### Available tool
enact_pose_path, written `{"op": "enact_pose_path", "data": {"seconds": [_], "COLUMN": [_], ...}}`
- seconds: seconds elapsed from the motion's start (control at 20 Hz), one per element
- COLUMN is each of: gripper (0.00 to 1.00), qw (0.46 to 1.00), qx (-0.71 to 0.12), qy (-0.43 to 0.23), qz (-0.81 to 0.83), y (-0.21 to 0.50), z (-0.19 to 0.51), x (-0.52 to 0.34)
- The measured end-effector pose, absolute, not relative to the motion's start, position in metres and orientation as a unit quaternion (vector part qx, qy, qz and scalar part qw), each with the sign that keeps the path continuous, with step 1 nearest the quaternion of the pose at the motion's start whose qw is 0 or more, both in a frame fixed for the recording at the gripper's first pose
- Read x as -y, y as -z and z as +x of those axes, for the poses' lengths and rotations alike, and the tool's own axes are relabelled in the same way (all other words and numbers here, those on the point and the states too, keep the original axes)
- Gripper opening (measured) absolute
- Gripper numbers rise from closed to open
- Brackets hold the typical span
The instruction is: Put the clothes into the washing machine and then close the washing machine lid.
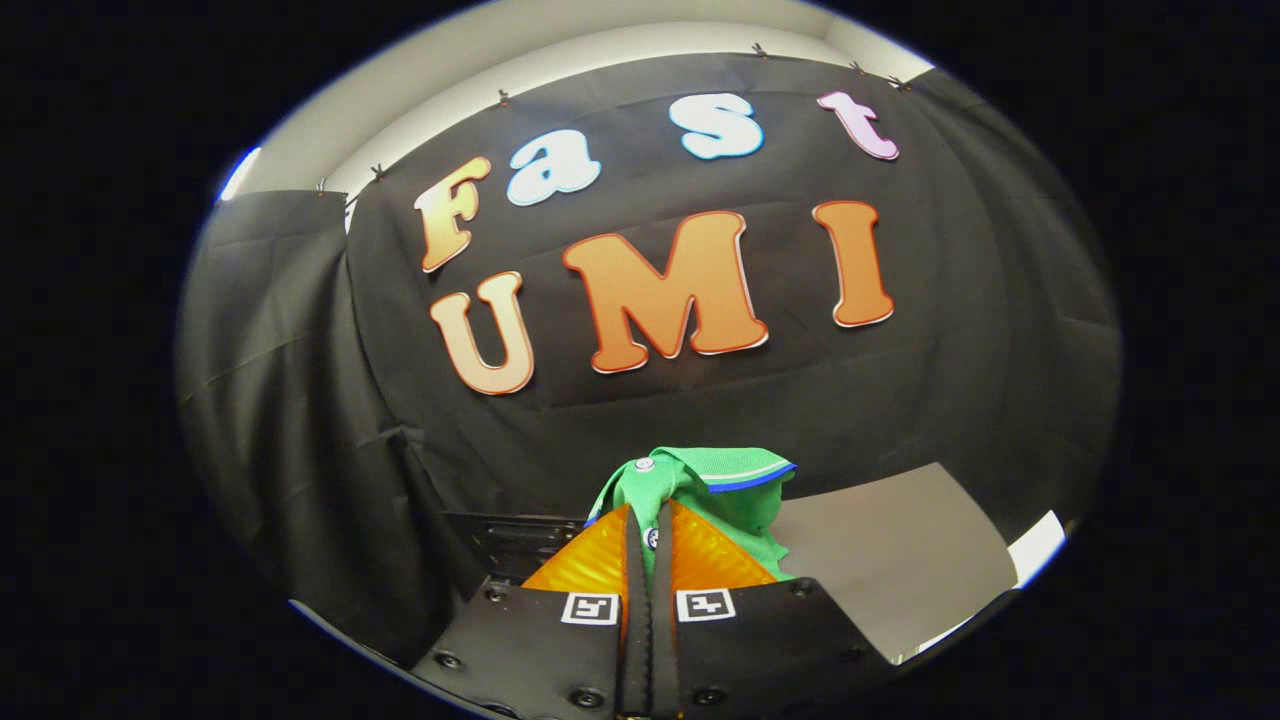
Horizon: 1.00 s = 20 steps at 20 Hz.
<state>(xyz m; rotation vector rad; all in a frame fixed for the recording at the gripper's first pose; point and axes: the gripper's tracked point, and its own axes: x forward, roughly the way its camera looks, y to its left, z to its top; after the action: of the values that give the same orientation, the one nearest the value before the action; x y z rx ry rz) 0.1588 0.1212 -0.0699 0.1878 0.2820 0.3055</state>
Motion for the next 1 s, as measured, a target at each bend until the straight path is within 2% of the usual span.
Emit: {"op": "enact_pose_path", "data": {"seconds": [0.4, 0.7, 1.0], "gripper": [0.08, 0.08, 0.08], "qw": [0.961, 0.942, 0.923], "qx": [-0.167, -0.236, -0.315], "qy": [-0.198, -0.214, -0.189], "qz": [0.099, 0.104, 0.114], "y": [0.102, 0.194, 0.312], "z": [0.141, 0.146, 0.165], "x": [-0.273, -0.36, -0.401]}}
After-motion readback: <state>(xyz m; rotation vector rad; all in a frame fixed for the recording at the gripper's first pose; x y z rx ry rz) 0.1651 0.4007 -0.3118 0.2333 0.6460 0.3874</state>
